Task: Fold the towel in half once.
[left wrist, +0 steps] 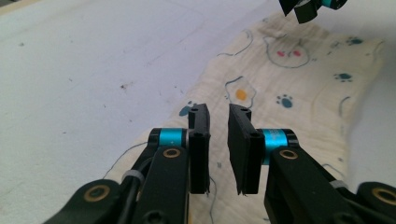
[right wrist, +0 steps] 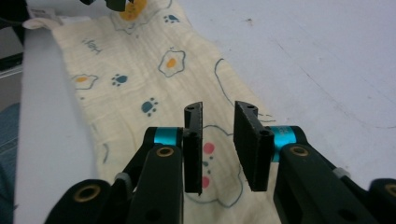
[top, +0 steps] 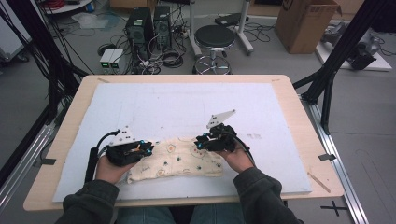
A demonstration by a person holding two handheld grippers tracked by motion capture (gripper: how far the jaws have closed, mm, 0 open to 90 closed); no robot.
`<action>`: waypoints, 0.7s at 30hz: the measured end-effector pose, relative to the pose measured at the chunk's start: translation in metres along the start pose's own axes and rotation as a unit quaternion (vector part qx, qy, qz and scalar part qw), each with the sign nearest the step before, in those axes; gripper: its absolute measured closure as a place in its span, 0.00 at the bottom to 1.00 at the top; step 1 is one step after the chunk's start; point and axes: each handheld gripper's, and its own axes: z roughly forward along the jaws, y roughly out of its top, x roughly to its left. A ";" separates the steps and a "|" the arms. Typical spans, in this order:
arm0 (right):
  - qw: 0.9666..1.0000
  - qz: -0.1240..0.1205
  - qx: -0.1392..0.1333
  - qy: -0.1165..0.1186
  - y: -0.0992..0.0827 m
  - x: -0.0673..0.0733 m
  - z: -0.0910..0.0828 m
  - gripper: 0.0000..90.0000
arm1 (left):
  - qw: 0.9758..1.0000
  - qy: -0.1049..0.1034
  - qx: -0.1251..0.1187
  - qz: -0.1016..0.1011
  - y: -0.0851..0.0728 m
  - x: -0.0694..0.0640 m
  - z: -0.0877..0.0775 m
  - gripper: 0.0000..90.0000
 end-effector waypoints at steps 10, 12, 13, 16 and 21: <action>0.998 0.039 0.043 -0.037 -0.008 -0.021 0.018 0.96 | 0.998 0.030 0.047 -0.025 -0.008 0.016 0.019 0.90; 0.997 0.041 0.046 -0.037 -0.011 -0.022 0.019 0.96 | 0.997 0.041 0.061 -0.020 -0.009 0.017 0.021 0.90; 0.997 0.040 0.049 -0.039 -0.012 -0.022 0.020 0.96 | 0.997 0.044 0.064 -0.023 -0.010 0.018 0.022 0.90; 0.997 0.044 0.054 -0.039 -0.019 -0.022 0.022 0.96 | 0.996 0.050 0.071 -0.026 -0.012 0.020 0.024 0.90; 0.997 0.055 0.046 -0.036 -0.025 -0.025 0.018 0.96 | 0.996 0.051 0.073 -0.023 -0.012 0.020 0.024 0.90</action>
